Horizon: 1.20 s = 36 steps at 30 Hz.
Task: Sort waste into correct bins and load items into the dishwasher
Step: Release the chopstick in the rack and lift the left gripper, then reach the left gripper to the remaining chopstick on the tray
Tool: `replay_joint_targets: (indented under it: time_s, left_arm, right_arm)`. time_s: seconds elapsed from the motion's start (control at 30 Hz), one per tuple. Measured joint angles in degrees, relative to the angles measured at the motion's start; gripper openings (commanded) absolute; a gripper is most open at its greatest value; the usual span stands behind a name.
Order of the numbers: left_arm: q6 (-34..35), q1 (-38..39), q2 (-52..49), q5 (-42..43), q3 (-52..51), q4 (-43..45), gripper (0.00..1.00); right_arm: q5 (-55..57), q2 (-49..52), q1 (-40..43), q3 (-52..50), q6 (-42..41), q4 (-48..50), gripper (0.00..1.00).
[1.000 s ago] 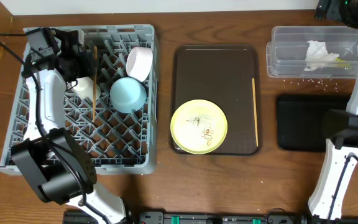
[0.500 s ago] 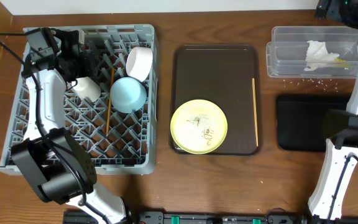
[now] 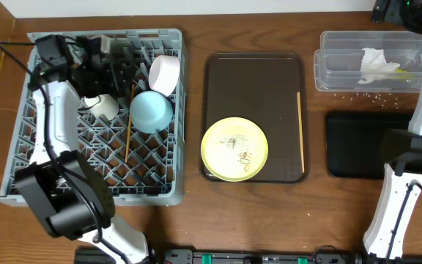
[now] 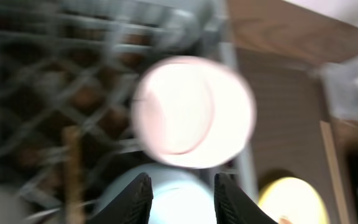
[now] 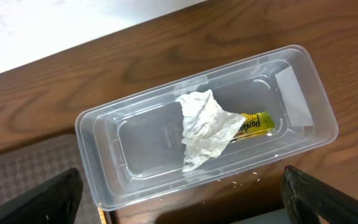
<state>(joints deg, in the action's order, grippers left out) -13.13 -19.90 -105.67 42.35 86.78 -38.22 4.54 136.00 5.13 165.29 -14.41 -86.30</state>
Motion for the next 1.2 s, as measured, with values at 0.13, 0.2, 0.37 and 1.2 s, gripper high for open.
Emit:
replay_joint_targets:
  time_s: [0.13, 0.2, 0.37, 1.2]
  left_arm:
    - [0.0, 5.2, 0.0, 3.5, 0.0, -0.2, 0.33]
    - [0.3, 8.7, 0.2, 3.7, 0.0, -0.2, 0.34]
    - [7.3, 19.9, 1.1, -3.1, 0.0, 0.4, 0.34]
    - [39.5, 62.4, -10.4, -41.5, 0.0, 20.3, 0.40]
  right_arm:
    - [0.0, 0.0, 0.0, 0.0, 0.0, 0.0, 0.99]
    - [0.0, 0.0, 0.0, 0.0, 0.0, 0.0, 0.99]
    - [0.0, 0.0, 0.0, 0.0, 0.0, 0.0, 0.99]
    - [0.0, 0.0, 0.0, 0.0, 0.0, 0.0, 0.99]
